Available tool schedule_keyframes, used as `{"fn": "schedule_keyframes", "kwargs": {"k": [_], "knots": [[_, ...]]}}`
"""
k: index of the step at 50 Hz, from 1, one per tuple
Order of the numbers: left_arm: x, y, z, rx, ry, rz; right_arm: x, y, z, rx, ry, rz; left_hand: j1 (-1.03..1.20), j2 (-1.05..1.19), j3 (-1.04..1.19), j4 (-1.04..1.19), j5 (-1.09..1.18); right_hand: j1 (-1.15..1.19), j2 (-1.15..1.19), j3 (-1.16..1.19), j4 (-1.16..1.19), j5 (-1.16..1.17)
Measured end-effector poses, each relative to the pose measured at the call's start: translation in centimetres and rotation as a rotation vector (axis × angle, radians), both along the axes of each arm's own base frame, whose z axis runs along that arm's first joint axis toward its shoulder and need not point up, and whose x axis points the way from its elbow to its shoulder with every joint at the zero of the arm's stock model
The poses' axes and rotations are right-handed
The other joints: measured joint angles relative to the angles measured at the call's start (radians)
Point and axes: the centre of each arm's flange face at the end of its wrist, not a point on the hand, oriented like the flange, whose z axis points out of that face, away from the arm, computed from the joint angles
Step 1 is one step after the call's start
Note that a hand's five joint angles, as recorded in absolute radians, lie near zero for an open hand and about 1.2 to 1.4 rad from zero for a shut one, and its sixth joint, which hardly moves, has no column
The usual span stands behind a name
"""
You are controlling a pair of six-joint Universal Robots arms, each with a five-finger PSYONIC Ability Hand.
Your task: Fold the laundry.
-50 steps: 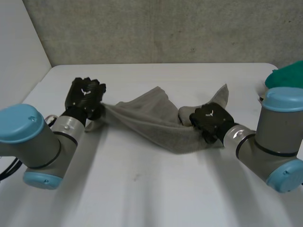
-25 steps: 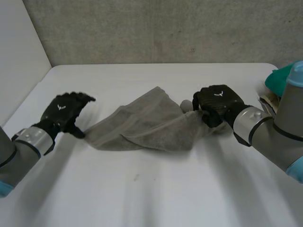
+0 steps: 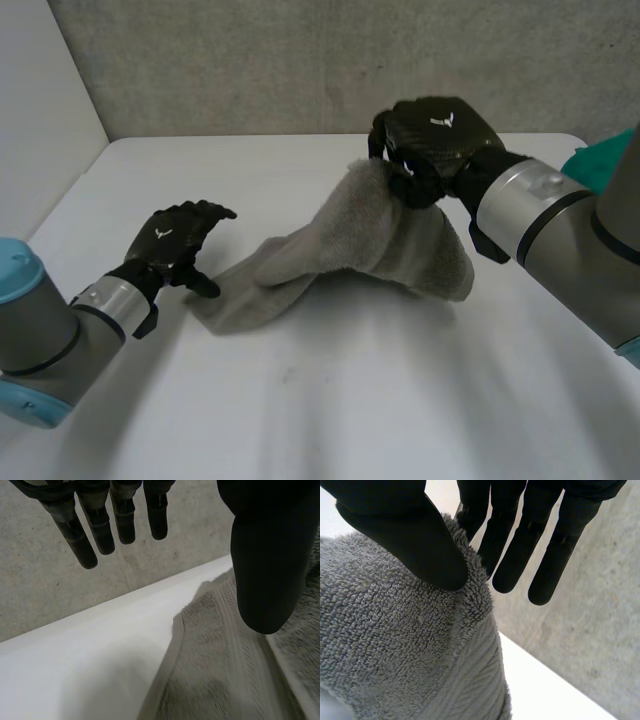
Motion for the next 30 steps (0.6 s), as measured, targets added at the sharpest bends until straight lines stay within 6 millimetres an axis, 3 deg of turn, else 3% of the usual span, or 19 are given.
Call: {"fn": "schedule_keyframes", "kwargs": {"k": [11, 23, 30], "knots": [[-1.9, 1.3, 0.2, 0.1, 0.073, -0.012, 0.9, 1.0, 2.4, -0.078, -0.069, 0.034, 0.0, 0.0, 0.0, 0.0, 0.0, 0.0, 0.0, 0.0, 0.0, 0.0], [-0.5, 3.0, 1.6, 0.173, 0.126, -0.035, 1.4, 0.3, 1.2, -0.082, -0.03, 0.026, -0.004, 0.0, -0.002, -0.002, -0.004, 0.0, 0.0, 0.0, 0.0, 0.0], [-1.3, 4.7, 0.5, 0.229, 0.135, -0.092, 1.5, 0.2, 1.3, -0.084, -0.033, 0.026, -0.004, 0.0, -0.002, -0.002, -0.004, 0.0, 0.0, 0.0, 0.0, 0.0]]}}
